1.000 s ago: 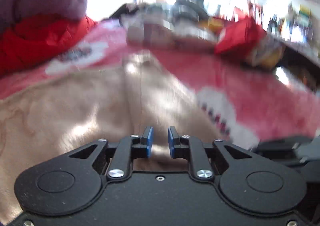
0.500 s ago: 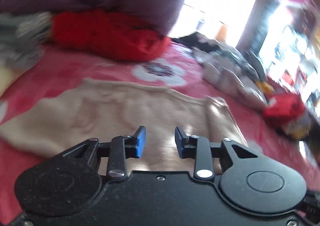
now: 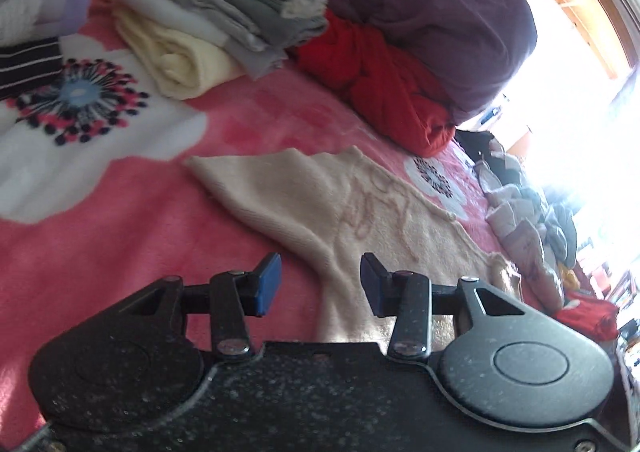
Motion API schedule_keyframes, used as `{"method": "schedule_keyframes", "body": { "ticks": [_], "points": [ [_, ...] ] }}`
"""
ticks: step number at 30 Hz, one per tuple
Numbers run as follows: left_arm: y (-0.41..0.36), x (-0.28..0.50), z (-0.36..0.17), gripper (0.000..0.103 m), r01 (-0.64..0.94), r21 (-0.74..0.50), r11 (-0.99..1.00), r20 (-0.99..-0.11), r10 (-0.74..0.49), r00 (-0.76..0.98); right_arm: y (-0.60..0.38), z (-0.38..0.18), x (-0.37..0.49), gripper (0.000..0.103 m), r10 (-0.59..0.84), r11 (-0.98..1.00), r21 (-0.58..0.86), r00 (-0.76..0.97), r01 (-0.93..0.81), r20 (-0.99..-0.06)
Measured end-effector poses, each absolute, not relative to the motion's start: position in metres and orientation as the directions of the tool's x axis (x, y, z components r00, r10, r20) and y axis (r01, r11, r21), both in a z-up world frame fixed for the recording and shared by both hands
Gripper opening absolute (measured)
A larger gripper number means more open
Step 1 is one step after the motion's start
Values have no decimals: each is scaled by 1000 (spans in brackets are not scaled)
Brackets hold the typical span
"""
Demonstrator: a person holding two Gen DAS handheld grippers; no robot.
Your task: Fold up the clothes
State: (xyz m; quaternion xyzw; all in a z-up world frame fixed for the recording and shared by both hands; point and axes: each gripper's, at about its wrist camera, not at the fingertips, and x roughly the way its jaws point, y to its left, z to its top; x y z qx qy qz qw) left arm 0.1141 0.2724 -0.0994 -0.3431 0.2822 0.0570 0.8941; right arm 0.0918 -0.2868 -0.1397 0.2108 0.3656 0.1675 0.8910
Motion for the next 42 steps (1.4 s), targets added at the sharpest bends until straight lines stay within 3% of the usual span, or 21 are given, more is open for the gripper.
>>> {"method": "schedule_keyframes", "body": {
  "ticks": [3,7,16,18,20,22,30,35,42],
  "points": [
    [278,114,-102,48,-309,-609,731,-538,-95,838,-285,-152,94,34,428,871,476,664,-122,-613],
    [290,122,-116,49,-366,-645,670,-555,-82,828,-272,-154,94,44,422,887,430,671,-167,-609],
    [311,151,-140,49,-431,-722,541,-539,-50,841,-269,-159,99,47,428,887,421,674,-187,-602],
    [310,158,-139,45,-426,-711,559,-534,-35,845,-270,-160,101,48,434,883,430,675,-187,-597],
    [307,164,-138,15,-403,-717,569,-519,-49,853,-271,-161,102,48,440,879,439,674,-188,-593],
    [294,168,-123,6,-341,-699,628,-472,-47,880,-272,-162,104,48,447,873,450,674,-187,-588],
    [203,180,-63,5,-41,-477,878,-302,-120,946,-274,-163,111,48,464,861,470,674,-194,-574],
    [146,190,-51,5,88,-374,923,-297,-209,932,-278,-165,114,48,480,848,493,672,-194,-563],
    [85,212,-50,5,105,-290,951,-398,-219,891,-280,-166,116,48,492,839,509,669,-193,-557]
  ]
}}
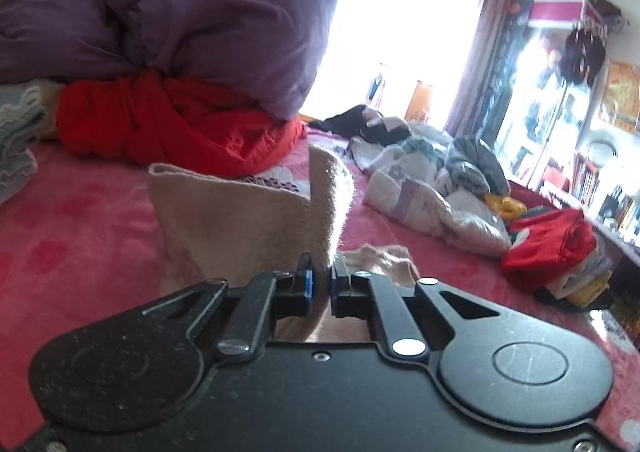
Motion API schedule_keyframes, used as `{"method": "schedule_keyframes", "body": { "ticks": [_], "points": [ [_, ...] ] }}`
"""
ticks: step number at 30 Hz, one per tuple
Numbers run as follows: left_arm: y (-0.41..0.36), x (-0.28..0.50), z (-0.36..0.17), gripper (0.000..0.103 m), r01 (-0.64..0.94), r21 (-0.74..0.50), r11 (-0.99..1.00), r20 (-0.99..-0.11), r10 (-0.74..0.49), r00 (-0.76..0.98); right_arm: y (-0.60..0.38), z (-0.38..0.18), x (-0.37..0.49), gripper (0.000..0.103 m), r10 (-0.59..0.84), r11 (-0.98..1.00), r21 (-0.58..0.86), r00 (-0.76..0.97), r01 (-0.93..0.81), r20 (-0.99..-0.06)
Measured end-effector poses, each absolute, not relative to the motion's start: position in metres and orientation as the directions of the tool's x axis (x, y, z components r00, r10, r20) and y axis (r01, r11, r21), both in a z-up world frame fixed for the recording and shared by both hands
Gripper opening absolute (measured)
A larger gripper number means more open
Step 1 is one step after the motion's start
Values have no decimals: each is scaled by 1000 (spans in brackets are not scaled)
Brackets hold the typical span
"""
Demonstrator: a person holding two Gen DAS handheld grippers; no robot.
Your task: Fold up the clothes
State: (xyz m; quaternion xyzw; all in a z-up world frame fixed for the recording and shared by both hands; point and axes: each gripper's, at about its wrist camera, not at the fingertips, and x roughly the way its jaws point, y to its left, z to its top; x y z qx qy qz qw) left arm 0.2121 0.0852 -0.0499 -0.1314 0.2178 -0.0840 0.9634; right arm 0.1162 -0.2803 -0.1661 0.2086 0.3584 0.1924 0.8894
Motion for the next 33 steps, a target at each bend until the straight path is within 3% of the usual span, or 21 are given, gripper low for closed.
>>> {"method": "schedule_keyframes", "body": {
  "ticks": [14,15,16,17,21,24,30,33],
  "points": [
    [-28,266,-81,5,37,-58,998,-611,-65,789,-288,-168,123,48,529,801,571,659,-179,-535],
    [-35,271,-87,8,72,-49,996,-643,-86,761,-289,-168,124,48,531,799,575,657,-178,-534],
    [-39,271,-89,21,105,-45,993,-664,-108,740,-290,-168,124,48,534,795,580,656,-176,-533],
    [-40,265,-84,27,133,-42,990,-665,-127,736,-291,-168,124,48,538,792,585,654,-175,-532],
    [0,212,-30,39,162,-78,984,-548,-178,817,-295,-168,124,48,547,776,610,651,-159,-526],
    [53,167,-4,39,118,-88,989,-489,-146,860,-295,-167,125,48,548,774,615,649,-153,-528],
    [97,88,-33,36,119,-76,990,-601,-141,786,-295,-161,121,48,550,768,619,661,-161,-510],
    [73,69,-68,28,152,-87,985,-642,-172,747,-293,-159,120,48,542,778,608,663,-162,-516]
  ]
}}
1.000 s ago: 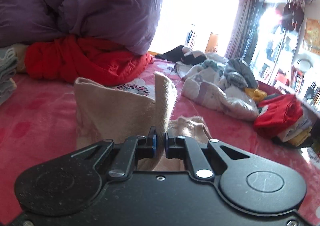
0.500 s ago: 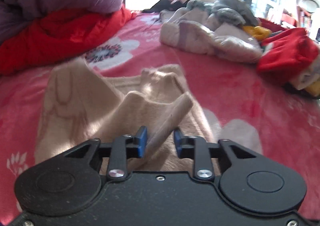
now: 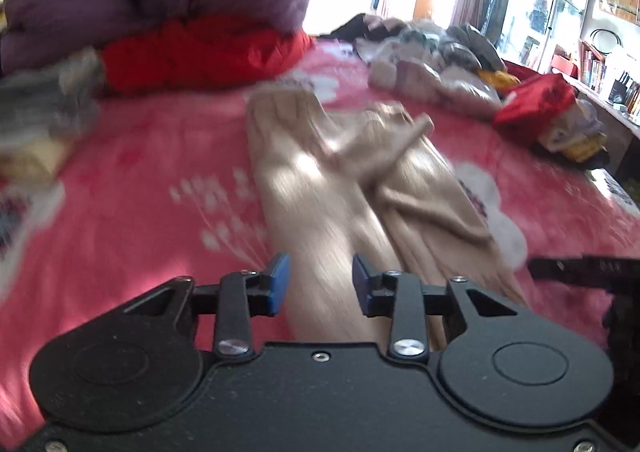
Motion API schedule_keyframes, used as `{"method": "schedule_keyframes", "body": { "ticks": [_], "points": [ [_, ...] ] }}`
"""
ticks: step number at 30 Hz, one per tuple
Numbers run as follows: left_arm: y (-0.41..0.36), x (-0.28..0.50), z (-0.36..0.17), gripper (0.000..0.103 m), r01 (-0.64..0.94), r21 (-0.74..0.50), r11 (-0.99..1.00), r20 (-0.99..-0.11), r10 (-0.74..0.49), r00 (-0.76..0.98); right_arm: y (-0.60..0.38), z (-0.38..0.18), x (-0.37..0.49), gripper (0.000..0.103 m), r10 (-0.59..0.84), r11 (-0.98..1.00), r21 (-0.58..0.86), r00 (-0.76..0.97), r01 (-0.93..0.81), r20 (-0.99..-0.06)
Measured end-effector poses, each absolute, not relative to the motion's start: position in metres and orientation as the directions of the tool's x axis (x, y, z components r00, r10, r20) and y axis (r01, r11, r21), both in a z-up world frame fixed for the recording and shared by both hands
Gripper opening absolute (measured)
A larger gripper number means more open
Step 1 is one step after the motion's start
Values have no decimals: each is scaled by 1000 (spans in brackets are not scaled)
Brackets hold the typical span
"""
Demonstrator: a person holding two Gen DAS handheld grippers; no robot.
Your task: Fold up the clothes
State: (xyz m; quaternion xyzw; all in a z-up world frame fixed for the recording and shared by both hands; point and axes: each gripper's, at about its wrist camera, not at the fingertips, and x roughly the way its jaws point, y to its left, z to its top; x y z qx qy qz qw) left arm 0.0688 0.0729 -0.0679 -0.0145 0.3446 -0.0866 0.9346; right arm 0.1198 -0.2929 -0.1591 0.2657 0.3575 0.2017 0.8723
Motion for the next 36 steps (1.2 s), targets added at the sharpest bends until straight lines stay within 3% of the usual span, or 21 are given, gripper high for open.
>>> {"method": "schedule_keyframes", "body": {
  "ticks": [2,4,6,10,13,17,20,21,25,29,36],
  "points": [
    [44,59,-92,23,226,-40,973,-668,-194,718,-290,-159,119,48,535,786,596,662,-162,-525],
    [11,44,-107,16,337,85,938,-701,-184,689,-287,-159,117,48,524,800,575,665,-170,-532],
    [0,28,-106,15,372,141,917,-682,-182,708,-285,-158,115,48,512,814,553,669,-177,-539],
    [14,25,-102,15,440,1,898,-709,-309,633,-285,-159,114,48,504,818,548,675,-174,-539],
    [52,19,-74,15,345,-92,934,-619,-325,715,-286,-160,113,48,502,819,546,677,-174,-538],
    [90,21,-65,15,163,-157,974,-555,-223,801,-284,-161,115,48,501,823,540,673,-177,-543],
    [64,25,-87,15,233,-149,961,-613,-275,741,-282,-162,115,48,498,828,532,673,-180,-547],
    [47,25,-100,15,309,-103,945,-676,-295,676,-281,-162,115,48,496,830,528,673,-182,-548],
    [2,-2,-104,16,501,155,852,-710,-257,656,-282,-160,112,48,496,829,530,677,-180,-545],
    [32,22,-70,17,428,37,903,-633,-311,709,-282,-155,110,48,508,822,534,679,-199,-529],
    [56,124,-76,17,313,31,949,-595,-234,769,-272,-152,108,48,499,842,486,683,-236,-533]
  ]
}}
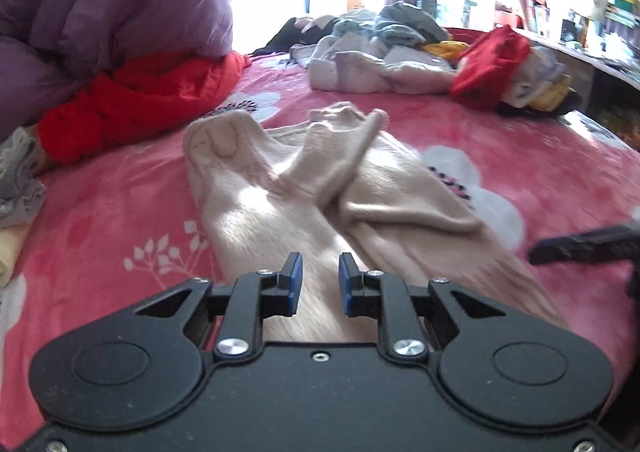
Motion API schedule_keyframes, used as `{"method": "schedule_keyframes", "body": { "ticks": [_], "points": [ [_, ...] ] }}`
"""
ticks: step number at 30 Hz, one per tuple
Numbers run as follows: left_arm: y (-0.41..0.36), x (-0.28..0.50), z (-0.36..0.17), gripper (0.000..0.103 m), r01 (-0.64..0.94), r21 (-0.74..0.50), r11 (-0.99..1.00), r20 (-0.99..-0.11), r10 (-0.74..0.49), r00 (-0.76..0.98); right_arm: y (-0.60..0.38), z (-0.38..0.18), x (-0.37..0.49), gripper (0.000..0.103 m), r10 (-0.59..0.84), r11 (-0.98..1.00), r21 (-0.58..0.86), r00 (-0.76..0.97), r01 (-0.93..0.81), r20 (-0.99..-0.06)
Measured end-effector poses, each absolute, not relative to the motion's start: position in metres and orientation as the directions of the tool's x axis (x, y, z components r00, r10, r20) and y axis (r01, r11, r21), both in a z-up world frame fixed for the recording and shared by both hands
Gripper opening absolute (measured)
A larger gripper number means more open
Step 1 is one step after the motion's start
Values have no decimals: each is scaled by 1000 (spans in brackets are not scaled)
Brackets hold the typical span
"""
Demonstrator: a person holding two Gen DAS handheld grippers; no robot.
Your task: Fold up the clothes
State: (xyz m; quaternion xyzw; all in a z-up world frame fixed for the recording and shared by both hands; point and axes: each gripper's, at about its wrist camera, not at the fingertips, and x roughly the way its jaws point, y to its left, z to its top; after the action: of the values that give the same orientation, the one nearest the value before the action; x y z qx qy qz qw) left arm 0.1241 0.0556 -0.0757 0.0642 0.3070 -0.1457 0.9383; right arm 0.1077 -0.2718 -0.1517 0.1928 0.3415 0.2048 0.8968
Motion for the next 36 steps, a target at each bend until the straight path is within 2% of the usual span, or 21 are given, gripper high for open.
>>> {"method": "schedule_keyframes", "body": {
  "ticks": [3,5,7,12,15,19,21,23,26,30,34,35,36],
  "points": [
    [57,146,-102,17,409,-57,911,-657,-342,671,-272,-148,110,48,509,832,503,684,-234,-523],
    [50,143,-121,16,484,-33,874,-702,-365,611,-269,-138,118,48,504,835,497,693,-238,-515],
    [57,145,-112,17,504,-65,861,-713,-393,581,-264,-127,128,48,504,834,495,705,-246,-499],
    [95,148,-96,17,456,-235,858,-612,-495,616,-240,-101,174,49,501,832,494,723,-252,-476],
    [97,139,-99,17,472,-235,850,-614,-506,605,-227,-99,209,49,503,825,524,700,-214,-507],
    [83,122,-112,17,534,-235,812,-660,-537,525,-213,-97,247,50,518,808,563,666,-174,-537],
    [75,111,-118,18,578,-190,794,-680,-531,506,-207,-95,257,57,521,809,563,653,-171,-550],
    [70,100,-119,18,621,-150,769,-683,-535,497,-199,-93,264,57,515,823,541,633,-174,-578],
    [77,97,-117,19,651,-215,728,-681,-589,435,-190,-90,270,57,492,842,513,633,-170,-598],
    [93,104,-107,20,581,-278,765,-621,-604,499,-180,-92,280,58,477,850,504,634,-155,-609],
    [102,119,-105,23,472,-326,819,-559,-570,602,-168,-98,291,59,463,857,495,636,-143,-618],
    [103,123,-106,23,442,-337,831,-551,-555,623,-165,-100,292,57,467,854,499,640,-148,-610],
    [100,129,-110,25,429,-332,840,-566,-541,622,-163,-101,294,39,472,851,503,644,-153,-603]
  ]
}}
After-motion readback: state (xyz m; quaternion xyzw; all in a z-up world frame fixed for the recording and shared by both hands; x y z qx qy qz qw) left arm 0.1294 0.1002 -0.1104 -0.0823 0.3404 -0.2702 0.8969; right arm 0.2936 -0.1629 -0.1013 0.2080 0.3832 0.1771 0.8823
